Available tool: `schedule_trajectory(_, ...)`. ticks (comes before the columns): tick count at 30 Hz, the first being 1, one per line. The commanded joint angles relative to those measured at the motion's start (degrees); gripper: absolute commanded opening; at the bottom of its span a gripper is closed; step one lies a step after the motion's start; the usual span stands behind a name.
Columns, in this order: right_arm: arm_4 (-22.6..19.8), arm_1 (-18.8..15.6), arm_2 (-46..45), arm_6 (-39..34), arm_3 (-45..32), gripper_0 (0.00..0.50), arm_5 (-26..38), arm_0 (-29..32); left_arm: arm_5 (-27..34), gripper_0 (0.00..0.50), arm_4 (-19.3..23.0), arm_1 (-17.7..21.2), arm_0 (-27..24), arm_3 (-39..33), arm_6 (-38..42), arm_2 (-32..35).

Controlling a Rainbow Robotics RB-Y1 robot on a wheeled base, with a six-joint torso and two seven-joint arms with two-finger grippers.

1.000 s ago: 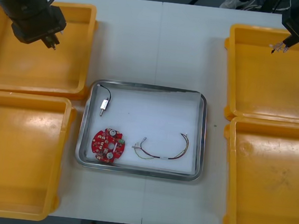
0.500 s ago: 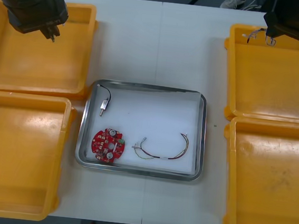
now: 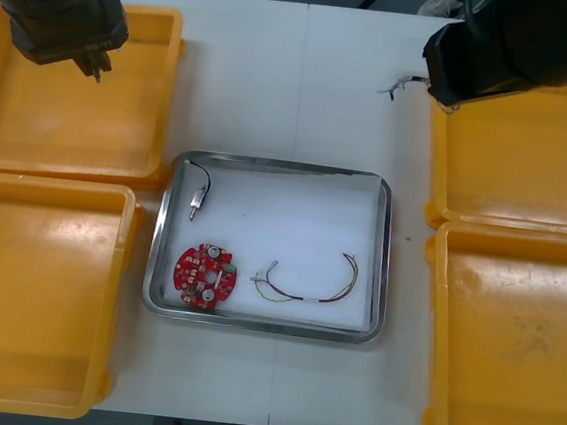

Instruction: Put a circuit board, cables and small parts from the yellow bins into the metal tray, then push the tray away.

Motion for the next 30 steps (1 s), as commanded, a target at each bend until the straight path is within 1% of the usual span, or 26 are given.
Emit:
schedule_trajectory(1,-0.94,0.4,3.9,7.94,-2.73,0.0,0.18,-0.14,0.52,0.0,0.39,2.48,-0.03,-2.0,-5.75,1.61)
schedule_trajectory(5,0.2,2.68,6.27,14.53,-3.08,0.0,0.18,-0.14,0.61,0.0,0.48,2.48,-0.03,-2.0,-5.75,1.61)
schedule_trajectory(12,3.01,5.49,12.42,21.13,-3.96,0.0,0.18,-0.05,0.61,0.0,0.56,2.48,-0.03,-2.0,-5.84,1.61)
schedule_trajectory(14,3.98,6.29,13.92,22.45,-3.7,0.0,0.18,-0.14,0.61,0.0,0.56,2.48,-0.03,-2.0,-5.75,1.61)
schedule_trajectory(18,7.14,7.6,19.1,27.98,-3.7,0.0,0.18,-0.05,0.61,0.0,0.65,2.48,-0.03,-2.0,-5.84,1.61)
schedule_trajectory(20,8.55,7.96,21.65,30.27,-3.7,0.0,-0.57,-0.05,0.61,0.0,0.65,2.48,-0.03,-2.0,-5.84,1.61)
schedule_trajectory(23,11.89,8.31,25.96,34.13,-3.52,0.0,-2.68,-0.05,0.61,0.0,0.48,2.48,-0.03,-2.0,-5.84,1.61)
schedule_trajectory(26,12.59,8.48,28.51,34.75,-2.38,0.0,-4.79,-0.05,0.78,0.0,0.39,2.48,-0.03,-2.0,-5.75,1.61)
schedule_trajectory(30,12.77,8.66,32.02,35.19,-0.01,0.0,-9.36,-0.05,0.96,0.0,-0.05,2.48,-0.03,-2.0,-5.84,1.61)
